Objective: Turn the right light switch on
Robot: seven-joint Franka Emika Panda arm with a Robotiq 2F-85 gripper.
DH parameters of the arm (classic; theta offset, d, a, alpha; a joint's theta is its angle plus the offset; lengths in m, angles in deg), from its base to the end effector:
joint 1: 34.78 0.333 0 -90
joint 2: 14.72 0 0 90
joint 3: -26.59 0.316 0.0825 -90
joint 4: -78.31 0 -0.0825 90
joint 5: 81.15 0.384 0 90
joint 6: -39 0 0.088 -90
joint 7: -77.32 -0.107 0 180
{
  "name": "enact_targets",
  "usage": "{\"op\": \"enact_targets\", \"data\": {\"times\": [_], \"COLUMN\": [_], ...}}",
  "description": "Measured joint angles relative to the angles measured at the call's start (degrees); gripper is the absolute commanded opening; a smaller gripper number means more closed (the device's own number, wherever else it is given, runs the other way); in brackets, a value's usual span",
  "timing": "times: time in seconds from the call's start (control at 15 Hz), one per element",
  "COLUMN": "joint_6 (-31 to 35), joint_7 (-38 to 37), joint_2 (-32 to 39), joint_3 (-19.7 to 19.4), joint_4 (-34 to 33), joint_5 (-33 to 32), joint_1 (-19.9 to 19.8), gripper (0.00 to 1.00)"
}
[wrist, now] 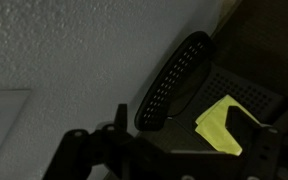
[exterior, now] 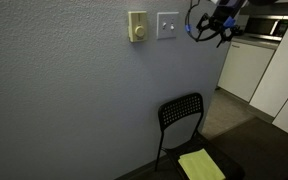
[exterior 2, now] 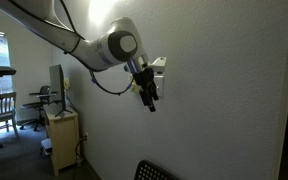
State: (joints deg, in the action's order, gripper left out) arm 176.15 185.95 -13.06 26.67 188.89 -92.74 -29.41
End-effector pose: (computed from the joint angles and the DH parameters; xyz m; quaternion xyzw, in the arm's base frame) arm 0.6007 0.0556 0.5177 0.4803 0.8464 0.0683 0.2197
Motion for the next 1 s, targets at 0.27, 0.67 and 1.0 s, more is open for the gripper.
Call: {"op": "enact_targets", "data": {"times": [0.27,0.67,1.0], "joint_6": [0.87,5.59,6.77], "joint_7": [-0.09,-6.11,-11.48], "joint_2": [2.58,4.81,4.68], "joint_3": [2.32,3.48,3.48], "joint_4": [-2.46,-2.70,-2.39], "joint_5": [2.01,2.18,1.19], "joint_1": [0.02,0.03,-0.02], "gripper": [1.00,1.00,1.00]}}
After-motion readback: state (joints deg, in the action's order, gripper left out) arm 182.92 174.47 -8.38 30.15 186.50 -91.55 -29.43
